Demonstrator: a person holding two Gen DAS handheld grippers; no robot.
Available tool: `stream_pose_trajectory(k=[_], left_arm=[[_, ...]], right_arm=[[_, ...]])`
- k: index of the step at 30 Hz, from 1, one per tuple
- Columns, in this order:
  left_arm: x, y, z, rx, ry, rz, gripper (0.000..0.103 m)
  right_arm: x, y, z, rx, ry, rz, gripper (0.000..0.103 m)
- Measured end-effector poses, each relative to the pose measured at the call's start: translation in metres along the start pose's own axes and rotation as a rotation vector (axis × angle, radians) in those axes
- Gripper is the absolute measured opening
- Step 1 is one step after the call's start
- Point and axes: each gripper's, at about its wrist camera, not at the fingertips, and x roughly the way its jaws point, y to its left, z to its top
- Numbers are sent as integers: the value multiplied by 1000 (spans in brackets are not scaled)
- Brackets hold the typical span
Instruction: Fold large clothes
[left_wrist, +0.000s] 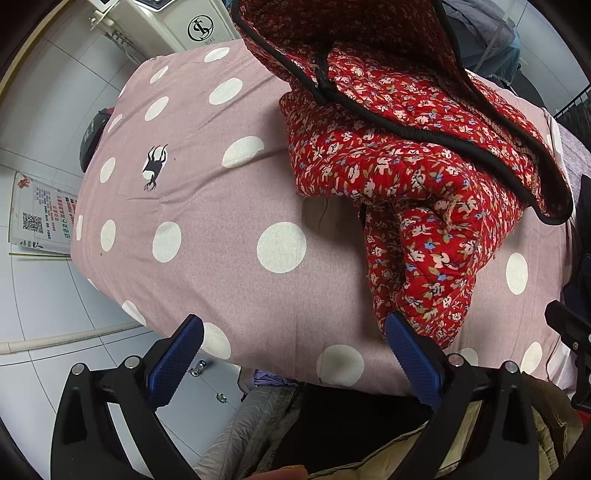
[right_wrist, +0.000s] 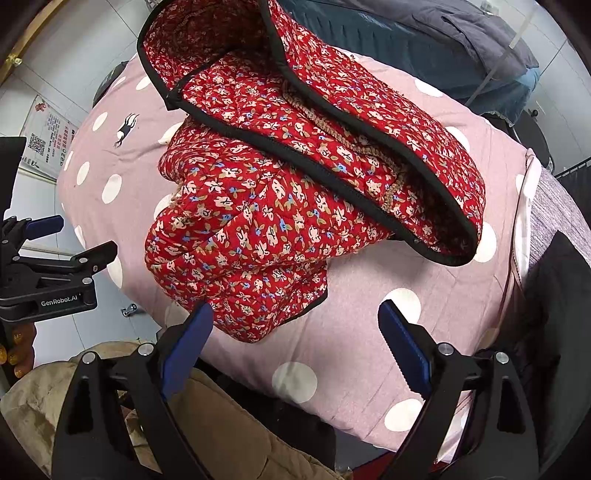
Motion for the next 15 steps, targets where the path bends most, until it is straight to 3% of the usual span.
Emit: stream_pose_trajectory(k=[15], left_arm=[[1,0,2,0,2,1,97]], right_arm=[[1,0,0,-3,3,-2,90]])
